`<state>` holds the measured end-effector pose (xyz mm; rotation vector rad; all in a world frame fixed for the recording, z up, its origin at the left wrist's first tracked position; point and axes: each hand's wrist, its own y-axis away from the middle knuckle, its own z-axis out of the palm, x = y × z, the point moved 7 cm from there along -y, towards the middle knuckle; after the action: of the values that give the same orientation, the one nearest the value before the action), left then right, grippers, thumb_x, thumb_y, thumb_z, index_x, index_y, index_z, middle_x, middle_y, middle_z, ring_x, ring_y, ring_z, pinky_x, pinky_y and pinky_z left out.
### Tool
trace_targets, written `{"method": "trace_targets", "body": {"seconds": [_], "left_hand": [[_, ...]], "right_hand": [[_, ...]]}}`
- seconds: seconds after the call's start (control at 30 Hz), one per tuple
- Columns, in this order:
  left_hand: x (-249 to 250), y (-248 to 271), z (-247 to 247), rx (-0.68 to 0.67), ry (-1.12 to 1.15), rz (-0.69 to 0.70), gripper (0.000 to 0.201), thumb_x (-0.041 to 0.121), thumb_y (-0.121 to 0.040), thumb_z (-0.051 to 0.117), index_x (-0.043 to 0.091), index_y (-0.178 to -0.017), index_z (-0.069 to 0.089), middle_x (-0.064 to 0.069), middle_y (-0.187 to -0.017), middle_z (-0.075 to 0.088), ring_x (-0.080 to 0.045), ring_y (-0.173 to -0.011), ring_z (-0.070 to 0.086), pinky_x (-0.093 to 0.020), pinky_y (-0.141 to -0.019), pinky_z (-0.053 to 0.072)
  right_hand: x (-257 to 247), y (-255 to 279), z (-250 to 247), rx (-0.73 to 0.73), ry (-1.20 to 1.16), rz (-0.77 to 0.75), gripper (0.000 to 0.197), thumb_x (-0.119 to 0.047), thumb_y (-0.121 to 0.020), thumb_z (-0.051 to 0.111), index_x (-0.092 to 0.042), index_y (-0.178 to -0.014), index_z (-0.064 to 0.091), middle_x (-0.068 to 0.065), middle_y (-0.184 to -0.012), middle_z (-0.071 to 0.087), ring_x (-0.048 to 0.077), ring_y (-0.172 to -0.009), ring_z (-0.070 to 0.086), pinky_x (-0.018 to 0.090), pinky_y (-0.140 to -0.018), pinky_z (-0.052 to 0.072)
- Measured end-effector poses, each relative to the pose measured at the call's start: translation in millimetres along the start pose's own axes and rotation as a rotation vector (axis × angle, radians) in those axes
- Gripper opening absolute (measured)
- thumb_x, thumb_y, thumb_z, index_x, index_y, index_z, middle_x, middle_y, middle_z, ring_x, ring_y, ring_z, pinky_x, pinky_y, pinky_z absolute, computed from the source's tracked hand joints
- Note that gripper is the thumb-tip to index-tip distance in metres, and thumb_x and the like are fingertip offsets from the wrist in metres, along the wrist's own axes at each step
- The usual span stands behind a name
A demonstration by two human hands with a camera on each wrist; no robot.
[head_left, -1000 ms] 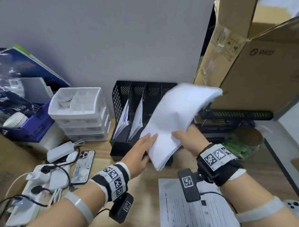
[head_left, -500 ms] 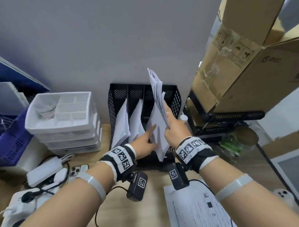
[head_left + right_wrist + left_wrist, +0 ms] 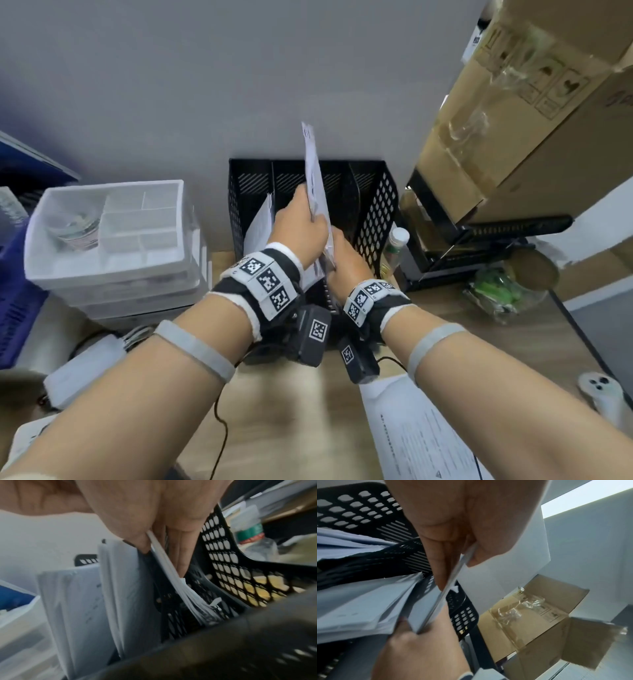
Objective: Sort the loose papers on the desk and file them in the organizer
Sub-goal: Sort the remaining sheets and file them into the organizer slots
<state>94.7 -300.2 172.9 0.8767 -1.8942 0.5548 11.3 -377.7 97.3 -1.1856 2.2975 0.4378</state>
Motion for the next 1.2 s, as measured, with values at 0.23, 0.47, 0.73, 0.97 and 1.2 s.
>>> {"method": "trace_targets", "body": {"seconds": [0.23,0.47,0.73,0.97,1.2], "left_hand": [[-21.3,10.5,15.2,-0.051,-0.144,0.051,0.045,0.013,-0.097,0.047,0.016,-0.142,0.045,-0.014,-0.092,0.071,-0.029,-0.08,0.068,-0.046,-0.078,0.06],[-33.5,23.4,15.6,0.172,-0.137,0.091,0.04,0.017,-0.086,0.069,0.019,-0.105,0.035,0.0,-0.108,0.046,-0.021,-0.096,0.051,-0.033,-0.076,0.045],[-11.1,82.1,119.4,-0.205,0.049,0.394,0.018,0.01,-0.087,0.063,0.019,-0.091,0.048,0.0,-0.085,0.05,-0.019,-0.075,0.047,-0.025,-0.07,0.042],[-129.0,148.1,265.7,-0.938,-0.448,0.024,0.053,0.022,-0.092,0.066,0.019,-0.142,0.048,-0.013,-0.138,0.055,-0.03,-0.125,0.058,-0.038,-0.103,0.048],[-157.3,173.6,300.9,-0.836,-0.838,-0.046,0.07,0.03,-0.089,0.069,0.024,-0.148,0.033,-0.013,-0.142,0.043,-0.036,-0.134,0.042,-0.05,-0.103,0.044]], "right_hand": [[49.8,-6.4,28.9,-0.116,0.195,0.239,0.058,-0.017,-0.086,0.057,-0.025,-0.138,0.032,0.014,-0.111,0.059,0.035,-0.096,0.062,0.035,-0.071,0.041],[63.6,21.9,37.5,-0.08,-0.115,0.211,0.044,-0.018,-0.091,0.058,-0.023,-0.134,0.049,0.01,-0.102,0.066,0.026,-0.093,0.062,0.028,-0.076,0.044],[166.0,140.5,14.2,0.149,-0.232,0.563,0.027,-0.008,-0.089,0.052,-0.021,-0.111,0.06,0.002,-0.084,0.058,0.02,-0.079,0.055,0.025,-0.07,0.037],[275.0,306.6,34.7,-0.114,-0.075,1.215,0.039,-0.02,-0.09,0.049,-0.017,-0.129,0.047,0.016,-0.135,0.04,0.035,-0.115,0.054,0.035,-0.097,0.046],[303.3,348.6,49.7,-0.095,-0.298,1.254,0.052,-0.025,-0.091,0.049,-0.018,-0.143,0.042,0.014,-0.148,0.032,0.033,-0.123,0.051,0.033,-0.096,0.044]]}}
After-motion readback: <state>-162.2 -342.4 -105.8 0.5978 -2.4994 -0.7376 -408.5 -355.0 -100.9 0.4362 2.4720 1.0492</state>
